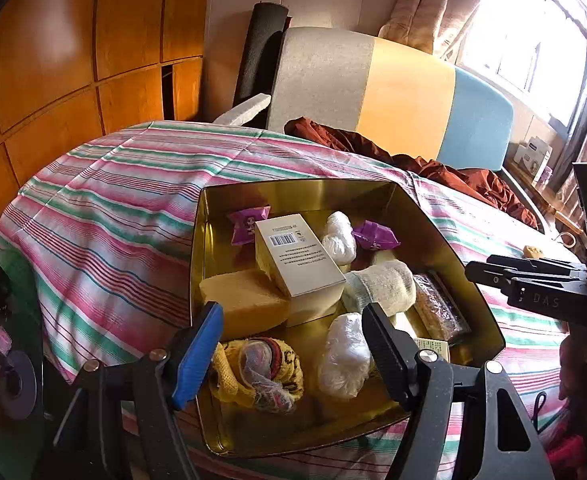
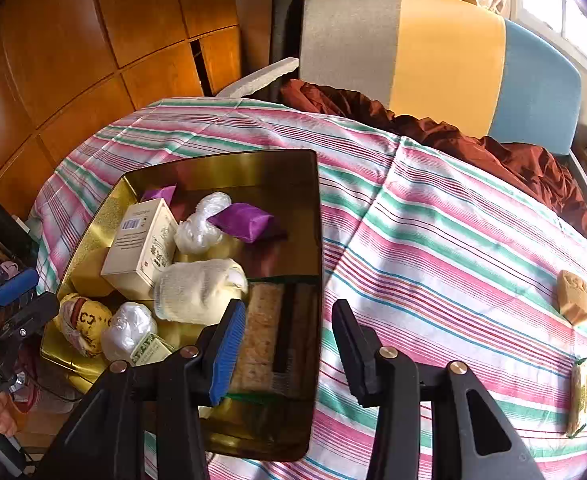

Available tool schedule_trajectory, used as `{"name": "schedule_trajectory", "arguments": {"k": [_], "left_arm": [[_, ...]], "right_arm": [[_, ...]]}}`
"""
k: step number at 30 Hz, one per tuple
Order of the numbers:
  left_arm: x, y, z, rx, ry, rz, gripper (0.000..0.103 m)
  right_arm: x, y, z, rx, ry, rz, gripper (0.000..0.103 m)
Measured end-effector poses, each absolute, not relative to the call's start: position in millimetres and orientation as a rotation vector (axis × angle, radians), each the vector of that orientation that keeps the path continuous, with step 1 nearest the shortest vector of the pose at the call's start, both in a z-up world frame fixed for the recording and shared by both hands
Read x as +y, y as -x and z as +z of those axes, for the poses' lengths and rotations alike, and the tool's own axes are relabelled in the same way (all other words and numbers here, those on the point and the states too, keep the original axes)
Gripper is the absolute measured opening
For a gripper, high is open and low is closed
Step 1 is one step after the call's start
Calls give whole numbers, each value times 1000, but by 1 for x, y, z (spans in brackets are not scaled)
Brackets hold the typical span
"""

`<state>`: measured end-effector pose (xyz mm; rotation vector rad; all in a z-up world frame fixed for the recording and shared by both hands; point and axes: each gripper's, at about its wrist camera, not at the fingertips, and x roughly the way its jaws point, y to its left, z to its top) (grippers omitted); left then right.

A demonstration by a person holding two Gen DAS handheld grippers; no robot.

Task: Organize objects
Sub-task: 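Move both tools back toward the sponge and cracker packet on the cloth, then grasp the WEIDAN cracker packet with the right gripper and lift it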

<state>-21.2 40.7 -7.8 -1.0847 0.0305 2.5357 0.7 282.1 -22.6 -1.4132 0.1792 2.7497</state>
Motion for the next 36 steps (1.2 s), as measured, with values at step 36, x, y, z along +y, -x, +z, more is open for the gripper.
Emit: {"name": "schedule_trajectory", "arguments": {"k": [36], "left_arm": [[142, -10, -4, 269, 1029, 2316, 75]], "right_arm": [[605, -121, -68, 544, 1299, 2007, 71]]}}
